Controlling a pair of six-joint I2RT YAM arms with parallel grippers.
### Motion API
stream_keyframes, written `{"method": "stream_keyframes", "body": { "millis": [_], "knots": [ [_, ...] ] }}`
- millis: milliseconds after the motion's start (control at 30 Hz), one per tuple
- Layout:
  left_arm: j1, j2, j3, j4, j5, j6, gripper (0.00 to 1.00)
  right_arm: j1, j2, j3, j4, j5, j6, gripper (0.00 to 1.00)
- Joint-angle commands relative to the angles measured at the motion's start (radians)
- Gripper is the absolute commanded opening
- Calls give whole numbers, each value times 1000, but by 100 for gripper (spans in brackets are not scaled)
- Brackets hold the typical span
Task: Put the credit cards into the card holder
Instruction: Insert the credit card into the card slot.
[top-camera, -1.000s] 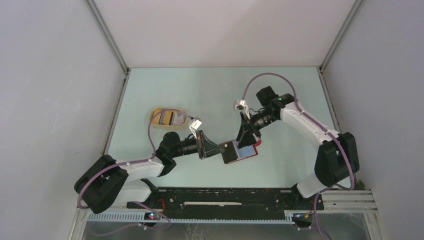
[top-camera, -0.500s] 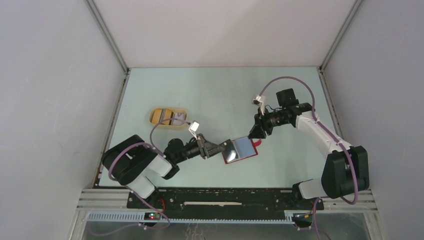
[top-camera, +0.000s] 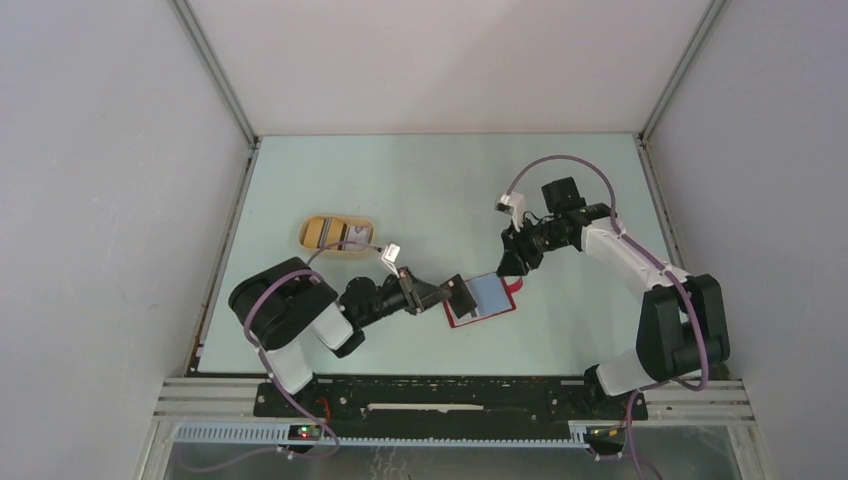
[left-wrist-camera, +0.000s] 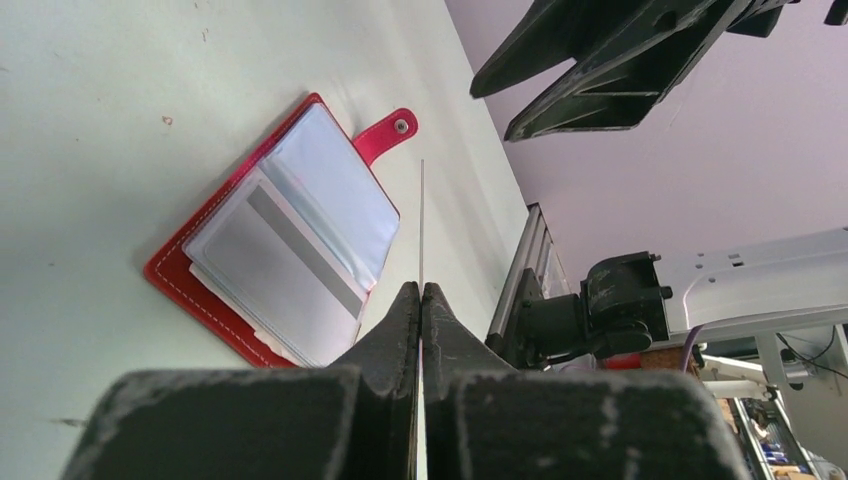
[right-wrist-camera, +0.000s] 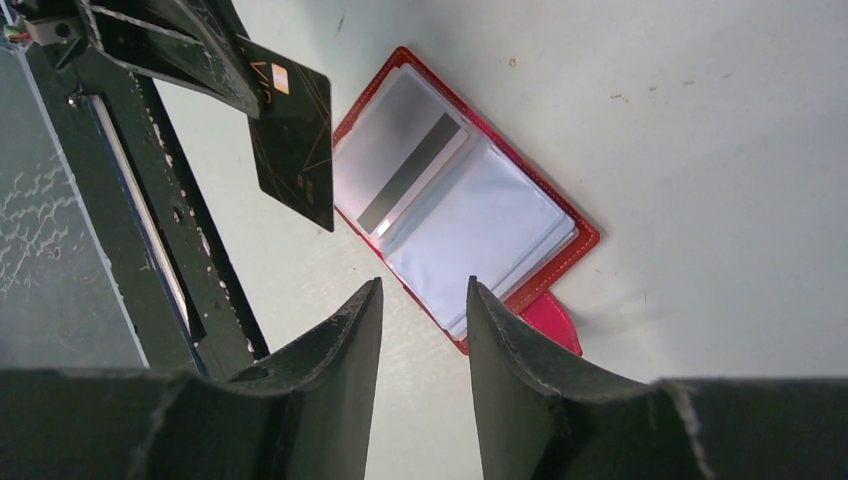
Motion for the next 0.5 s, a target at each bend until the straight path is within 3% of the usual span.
{"method": "stream_keyframes", "body": {
  "millis": [0,467],
  "knots": [
    [-8,24,39,63,-37,-4,0,14,24,49,-35,24,-14,45],
    [-16,46,36,63,-73,1,0,20,52,67,-72,31,-40,45]
  ]
}}
